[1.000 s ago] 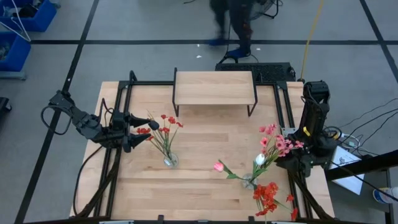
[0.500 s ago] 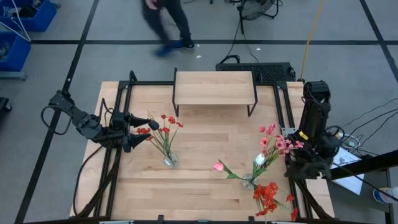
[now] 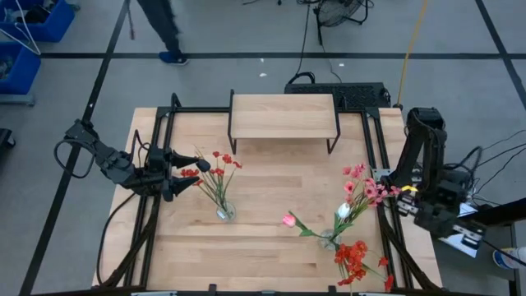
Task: Pick and place flowers into a vace then onto a shelf
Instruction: Put the right transparent vase with flowers on the shelf
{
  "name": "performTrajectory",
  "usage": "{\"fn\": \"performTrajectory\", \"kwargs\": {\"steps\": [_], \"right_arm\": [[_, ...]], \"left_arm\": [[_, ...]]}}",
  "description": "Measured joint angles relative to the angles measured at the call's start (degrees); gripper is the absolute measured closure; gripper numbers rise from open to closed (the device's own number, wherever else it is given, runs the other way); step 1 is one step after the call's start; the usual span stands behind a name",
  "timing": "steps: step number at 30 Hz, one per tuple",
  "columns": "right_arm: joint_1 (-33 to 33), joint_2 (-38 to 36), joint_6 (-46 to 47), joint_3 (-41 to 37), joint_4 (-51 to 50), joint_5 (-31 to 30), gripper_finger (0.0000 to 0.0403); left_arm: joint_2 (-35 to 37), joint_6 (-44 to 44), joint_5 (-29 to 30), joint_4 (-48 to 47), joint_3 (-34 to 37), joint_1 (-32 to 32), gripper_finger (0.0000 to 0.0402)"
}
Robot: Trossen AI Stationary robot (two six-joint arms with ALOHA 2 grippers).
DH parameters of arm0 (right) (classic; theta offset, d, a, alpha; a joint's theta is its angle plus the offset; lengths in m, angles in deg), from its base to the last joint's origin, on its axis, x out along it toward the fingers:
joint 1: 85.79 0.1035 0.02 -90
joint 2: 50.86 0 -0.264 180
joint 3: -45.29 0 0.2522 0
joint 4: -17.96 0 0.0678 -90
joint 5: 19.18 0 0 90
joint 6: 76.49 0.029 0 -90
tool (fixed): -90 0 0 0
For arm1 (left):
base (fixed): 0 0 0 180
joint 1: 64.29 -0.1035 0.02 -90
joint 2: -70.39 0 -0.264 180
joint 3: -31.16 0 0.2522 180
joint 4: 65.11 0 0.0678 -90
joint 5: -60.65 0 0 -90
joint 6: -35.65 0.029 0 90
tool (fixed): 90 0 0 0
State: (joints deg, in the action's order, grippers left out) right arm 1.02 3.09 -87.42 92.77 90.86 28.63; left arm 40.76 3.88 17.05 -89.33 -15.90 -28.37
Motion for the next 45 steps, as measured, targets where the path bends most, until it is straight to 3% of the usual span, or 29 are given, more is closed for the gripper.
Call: {"fn": "performTrajectory", "kwargs": {"steps": [5,9,11,21,23,27,30,34,38,45], "right_arm": [[-4.02,2.76,-0.96,6.49,-6.76,-0.3,0.0402],[-6.74,7.64,1.71,12.89,-10.81,-6.93,0.0402],[-7.5,10.02,3.01,15.73,-13.78,-7.24,0.0402],[-6.94,20.49,6.14,27.15,-26.3,-7.97,0.0403],[-6.7,23.63,6.06,29.26,-26.52,-11.76,0.0403],[-5.9,29.46,7.17,33.02,-26.57,-24.86,0.0403],[-7.21,32.78,7.18,35.99,-27.41,-26.26,0.0403],[-9.97,33.93,15.2,38.27,-29.12,-22.55,0.0403],[-11.98,33.95,24.19,38.65,-34.63,-23.61,0.0403],[-13.56,33.55,20.49,38.38,-35.53,-30.3,0.0403]], "left_arm": [[0.0,0.0,0.0,0.0,0.0,0.0,0.0002],[0.0,0.0,0.0,0.0,0.0,0.0,0.0002],[0.0,0.0,0.01,0.0,0.0,0.0,0.0002],[0.01,0.0,-0.01,0.0,0.0,0.0,0.0002],[0.01,0.0,0.02,0.0,0.0,0.0,0.0002],[0.0,0.0,-0.01,0.0,0.0,0.0,0.0002],[0.0,0.0,0.04,-0.04,0.0,0.0,0.0002],[0.0,0.0,-0.01,0.13,0.0,0.02,0.0002],[0.0,0.0,0.02,0.13,0.0,0.02,0.0002],[0.02,0.0,0.02,0.04,0.0,0.02,0.0002]]}}
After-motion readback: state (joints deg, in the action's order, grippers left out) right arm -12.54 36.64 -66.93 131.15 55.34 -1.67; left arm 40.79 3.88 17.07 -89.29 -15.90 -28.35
